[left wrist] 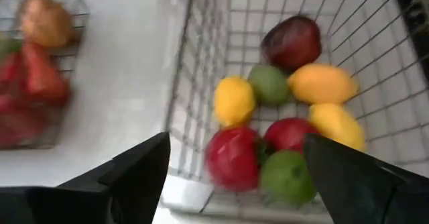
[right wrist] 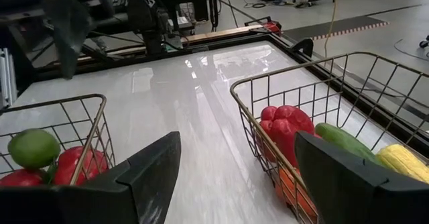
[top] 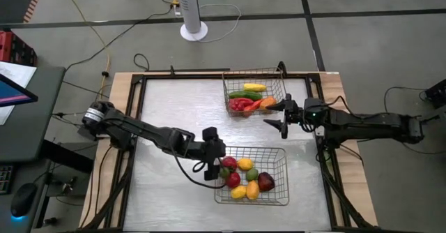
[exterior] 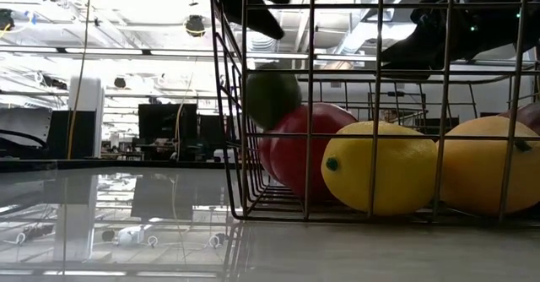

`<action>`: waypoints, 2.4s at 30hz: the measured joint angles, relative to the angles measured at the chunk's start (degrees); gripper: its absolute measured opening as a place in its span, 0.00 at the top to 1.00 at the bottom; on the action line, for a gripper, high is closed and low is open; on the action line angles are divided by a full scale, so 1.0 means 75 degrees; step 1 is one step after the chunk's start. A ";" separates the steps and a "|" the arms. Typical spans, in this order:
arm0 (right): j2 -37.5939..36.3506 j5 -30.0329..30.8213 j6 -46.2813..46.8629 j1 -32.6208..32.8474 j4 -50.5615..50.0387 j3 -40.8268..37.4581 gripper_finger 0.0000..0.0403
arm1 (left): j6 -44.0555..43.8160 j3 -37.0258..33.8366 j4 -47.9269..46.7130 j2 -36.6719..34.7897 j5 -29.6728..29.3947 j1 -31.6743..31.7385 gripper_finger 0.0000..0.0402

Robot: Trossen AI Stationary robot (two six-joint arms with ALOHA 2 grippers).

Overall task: Sort produce into baskets
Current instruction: Return to Home Position

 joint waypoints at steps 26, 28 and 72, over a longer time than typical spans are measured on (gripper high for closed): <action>-0.5030 0.0564 0.0420 -0.0003 -0.1149 -0.1683 0.22 | 0.0416 -0.7598 0.5075 -0.6616 -0.1457 0.0530 0.40; -0.5402 0.0781 0.0362 -0.0019 -0.1518 -0.1751 0.22 | 0.0572 -0.7836 0.5108 -0.7007 -0.1442 0.0533 0.41; -0.5383 0.0946 0.1737 -0.0603 -0.2567 -0.1711 0.22 | 0.1763 -1.0229 0.3836 -1.2634 0.1577 0.0525 0.43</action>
